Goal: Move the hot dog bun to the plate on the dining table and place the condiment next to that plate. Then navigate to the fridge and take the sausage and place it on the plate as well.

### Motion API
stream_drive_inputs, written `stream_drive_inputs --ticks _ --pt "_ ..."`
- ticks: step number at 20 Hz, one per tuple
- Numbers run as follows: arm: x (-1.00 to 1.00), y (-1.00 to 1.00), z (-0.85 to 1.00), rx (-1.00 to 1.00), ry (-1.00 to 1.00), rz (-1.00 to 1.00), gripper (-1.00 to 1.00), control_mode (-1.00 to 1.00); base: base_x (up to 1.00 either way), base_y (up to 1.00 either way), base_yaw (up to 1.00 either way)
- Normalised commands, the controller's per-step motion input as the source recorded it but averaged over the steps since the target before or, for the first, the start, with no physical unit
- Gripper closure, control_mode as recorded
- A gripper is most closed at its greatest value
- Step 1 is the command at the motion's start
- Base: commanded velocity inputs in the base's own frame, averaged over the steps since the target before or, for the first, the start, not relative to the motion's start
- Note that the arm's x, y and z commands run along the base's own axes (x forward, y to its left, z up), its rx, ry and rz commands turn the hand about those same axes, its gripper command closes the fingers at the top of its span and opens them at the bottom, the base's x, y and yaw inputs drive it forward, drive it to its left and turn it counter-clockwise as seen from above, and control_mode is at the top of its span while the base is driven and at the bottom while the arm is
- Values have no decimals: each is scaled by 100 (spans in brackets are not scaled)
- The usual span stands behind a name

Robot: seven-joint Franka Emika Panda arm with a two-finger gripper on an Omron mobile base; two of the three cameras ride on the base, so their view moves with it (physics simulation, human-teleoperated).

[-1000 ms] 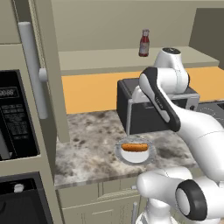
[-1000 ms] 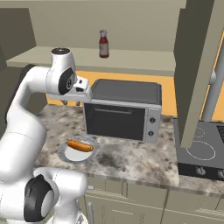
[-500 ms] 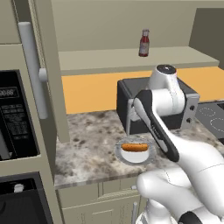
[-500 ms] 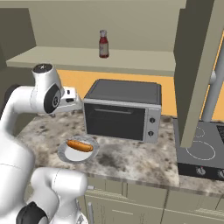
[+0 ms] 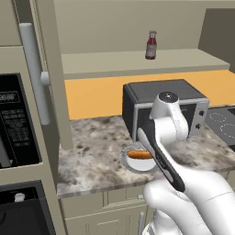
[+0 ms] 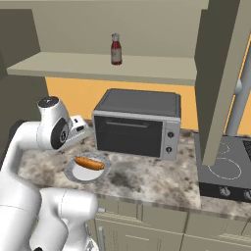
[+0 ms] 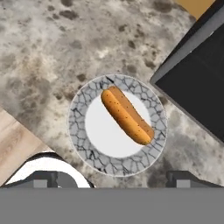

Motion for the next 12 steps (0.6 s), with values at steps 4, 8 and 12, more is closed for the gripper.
stream_drive_inputs --ticks 4,8,12 --pt "16 0 -47 -10 2 14 -100 -100 0 0 0" --pt "11 0 -46 -12 1 6 -100 -100 0 0 0" --pt "9 4 -40 -10 6 0 -100 -100 0 0 0"
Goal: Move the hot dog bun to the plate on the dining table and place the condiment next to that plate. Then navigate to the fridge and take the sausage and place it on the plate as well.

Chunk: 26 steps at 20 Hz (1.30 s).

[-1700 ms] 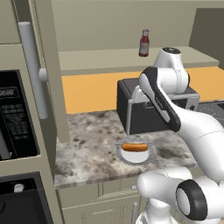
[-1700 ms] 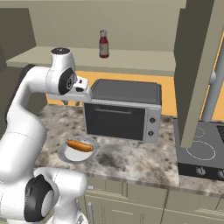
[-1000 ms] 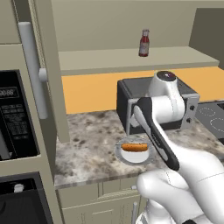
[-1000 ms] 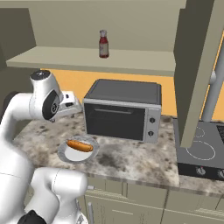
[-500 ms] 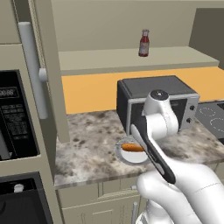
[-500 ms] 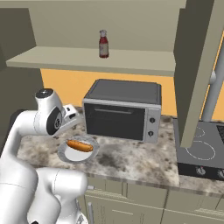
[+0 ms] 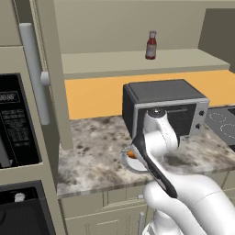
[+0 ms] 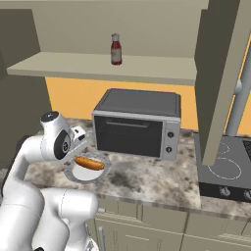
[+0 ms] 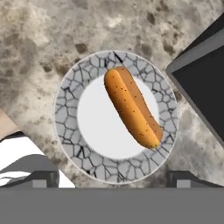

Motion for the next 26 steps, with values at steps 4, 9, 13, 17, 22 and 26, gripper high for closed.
stream_drive_inputs --ticks 4,9,13,17,22,26 --pt "24 1 -26 -4 15 0 -100 -100 0 0 0" --pt "36 0 -27 -1 14 0 -100 -100 0 0 0" --pt "38 0 -28 0 11 0 -100 -100 0 0 0" --pt "35 0 -23 0 7 0 -100 -100 0 0 0" --pt "25 0 -28 0 8 0 -100 -100 0 0 0" --pt "21 0 -28 -2 6 0 -100 -100 0 0 0"
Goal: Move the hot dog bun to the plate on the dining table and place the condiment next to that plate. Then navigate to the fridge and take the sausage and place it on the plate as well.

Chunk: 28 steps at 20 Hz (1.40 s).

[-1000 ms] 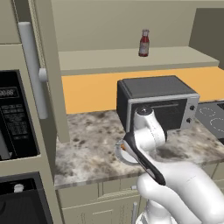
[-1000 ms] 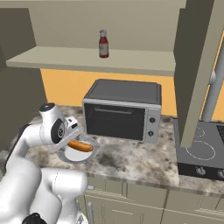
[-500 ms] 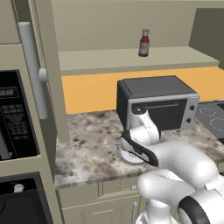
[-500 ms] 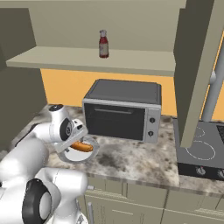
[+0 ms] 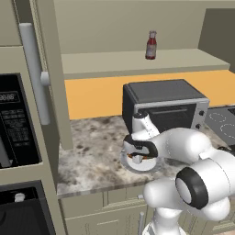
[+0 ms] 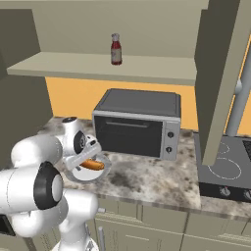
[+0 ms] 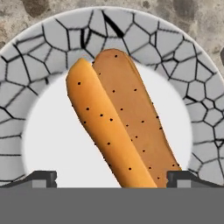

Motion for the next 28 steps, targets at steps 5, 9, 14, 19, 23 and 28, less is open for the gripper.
stream_drive_inputs --ticks 5,9,14,19,23,28 --pt "5 -1 -3 0 -1 1 -100 -100 0 0 0" --pt "4 0 -15 0 0 1 -100 -100 0 0 0" --pt "0 0 -21 0 0 2 -100 -100 0 0 0" --pt "0 0 -24 -2 1 4 100 -100 0 0 0" --pt "0 0 -7 0 0 5 100 -100 0 0 0" --pt "-33 -11 2 5 -6 0 100 -100 0 0 0"
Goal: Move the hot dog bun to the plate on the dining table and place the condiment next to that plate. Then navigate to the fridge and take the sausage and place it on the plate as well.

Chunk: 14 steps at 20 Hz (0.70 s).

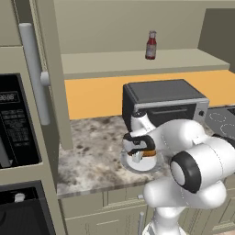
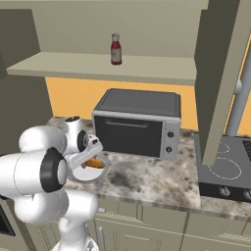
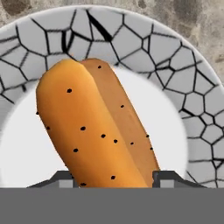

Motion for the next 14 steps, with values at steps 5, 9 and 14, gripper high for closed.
stream_drive_inputs --ticks 5,9,14 --pt "-65 0 69 2 -9 0 100 -100 0 0 0" --pt "-59 -2 99 1 0 0 100 -100 0 0 0" --pt "-48 -4 97 0 0 -1 100 -100 0 0 0"
